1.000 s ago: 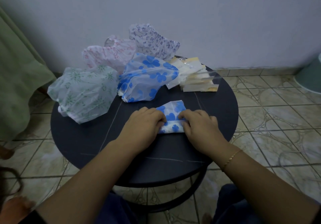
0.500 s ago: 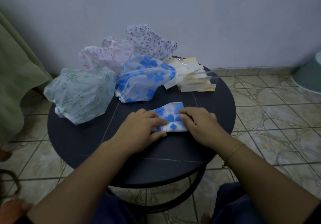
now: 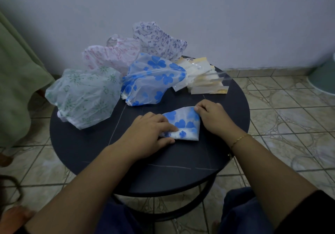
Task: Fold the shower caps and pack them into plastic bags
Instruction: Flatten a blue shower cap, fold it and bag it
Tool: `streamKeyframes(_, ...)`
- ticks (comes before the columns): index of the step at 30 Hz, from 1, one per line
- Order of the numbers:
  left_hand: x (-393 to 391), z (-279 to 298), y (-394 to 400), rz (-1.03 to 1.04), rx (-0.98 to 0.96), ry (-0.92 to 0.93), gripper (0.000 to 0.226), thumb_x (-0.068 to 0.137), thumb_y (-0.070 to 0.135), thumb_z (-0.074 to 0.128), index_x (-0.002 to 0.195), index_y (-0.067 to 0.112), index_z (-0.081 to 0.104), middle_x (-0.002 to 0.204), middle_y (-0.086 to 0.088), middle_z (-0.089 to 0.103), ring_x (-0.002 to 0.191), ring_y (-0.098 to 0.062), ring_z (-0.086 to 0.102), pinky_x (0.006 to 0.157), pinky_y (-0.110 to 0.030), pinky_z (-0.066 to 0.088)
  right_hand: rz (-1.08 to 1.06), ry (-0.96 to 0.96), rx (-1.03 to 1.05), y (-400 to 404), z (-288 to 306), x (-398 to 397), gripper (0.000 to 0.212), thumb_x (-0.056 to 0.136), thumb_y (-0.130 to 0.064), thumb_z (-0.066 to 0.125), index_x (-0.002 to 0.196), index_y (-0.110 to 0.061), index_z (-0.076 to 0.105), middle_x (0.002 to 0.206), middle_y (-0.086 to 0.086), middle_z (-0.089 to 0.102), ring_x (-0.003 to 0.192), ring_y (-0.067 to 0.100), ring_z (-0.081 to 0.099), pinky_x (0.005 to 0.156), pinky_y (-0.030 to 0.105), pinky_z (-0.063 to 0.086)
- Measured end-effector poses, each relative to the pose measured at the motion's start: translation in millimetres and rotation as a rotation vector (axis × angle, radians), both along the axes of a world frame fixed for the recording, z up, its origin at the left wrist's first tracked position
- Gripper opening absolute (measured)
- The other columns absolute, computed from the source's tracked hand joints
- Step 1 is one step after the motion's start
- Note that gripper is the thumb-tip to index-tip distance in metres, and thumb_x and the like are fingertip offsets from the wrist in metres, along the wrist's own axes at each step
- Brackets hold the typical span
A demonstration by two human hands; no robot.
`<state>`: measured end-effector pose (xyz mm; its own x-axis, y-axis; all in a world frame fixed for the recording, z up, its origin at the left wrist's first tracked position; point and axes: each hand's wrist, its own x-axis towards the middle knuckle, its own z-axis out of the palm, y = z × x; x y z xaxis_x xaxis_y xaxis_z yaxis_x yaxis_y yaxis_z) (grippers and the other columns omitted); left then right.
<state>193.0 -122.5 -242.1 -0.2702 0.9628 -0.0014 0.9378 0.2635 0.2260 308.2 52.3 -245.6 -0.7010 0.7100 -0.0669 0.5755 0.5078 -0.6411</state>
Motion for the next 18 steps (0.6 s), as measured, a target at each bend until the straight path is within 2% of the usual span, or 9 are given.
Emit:
streamKeyframes(3, -1.1, 0.6, 0.1, -0.005, -0.007, -0.022, 0.038, 0.089, 0.049, 0.053, 0.126, 0.046, 0.050, 0.122, 0.019, 0.046, 0.112, -0.005, 0.036, 0.091, -0.024, 0.026, -0.020, -0.092, 0.120, -0.6, -3.9, -3.8, 0.021, 0.099, -0.032, 0.040, 0.102, -0.020, 0.058, 0.113, 0.004, 0.055, 0.114, 0.024, 0.038, 0.094, 0.036, 0.034)
streamKeyframes(6, -1.1, -0.4, -0.9, -0.005, 0.010, -0.039, 0.036, 0.088, 0.047, 0.055, 0.124, 0.046, 0.052, 0.120, 0.019, 0.047, 0.111, -0.005, 0.037, 0.091, -0.025, 0.027, -0.018, -0.123, 0.254, -5.4, -7.8, -4.8, 0.022, 0.099, -0.033, 0.040, 0.103, -0.021, 0.058, 0.111, 0.003, 0.053, 0.109, 0.024, 0.039, 0.087, 0.034, 0.033)
streamKeyframes(10, 0.0, -1.3, -1.7, -0.028, 0.025, -0.043, 0.035, 0.089, 0.043, 0.056, 0.124, 0.045, 0.053, 0.121, 0.020, 0.047, 0.111, -0.004, 0.036, 0.088, -0.024, 0.024, -0.011, -0.126, 0.323, -7.0, -9.9, -2.6, 0.020, 0.098, -0.033, 0.040, 0.102, -0.023, 0.057, 0.109, 0.002, 0.052, 0.106, 0.022, 0.040, 0.084, 0.033, 0.032)
streamKeyframes(15, 0.1, -1.6, 0.0, -0.051, 0.028, -0.028, 0.034, 0.090, 0.041, 0.056, 0.124, 0.045, 0.054, 0.121, 0.020, 0.048, 0.105, -0.001, 0.033, 0.083, -0.021, 0.019, 0.000, -0.130, 0.352, -8.1, -10.5, -1.6, 0.021, 0.098, -0.034, 0.039, 0.105, -0.024, 0.057, 0.111, 0.002, 0.052, 0.107, 0.022, 0.040, 0.086, 0.034, 0.033)
streamKeyframes(18, 0.1, -1.9, 0.2, -0.057, 0.018, -0.028, 0.034, 0.091, 0.041, 0.055, 0.125, 0.045, 0.053, 0.123, 0.020, 0.048, 0.105, -0.002, 0.034, 0.083, -0.022, 0.019, 0.005, -0.114, 0.337, -11.5, -8.2, 5.7, 0.027, 0.098, -0.033, 0.039, 0.120, -0.025, 0.053, 0.121, 0.002, 0.048, 0.114, 0.022, 0.038, 0.093, 0.035, 0.032)
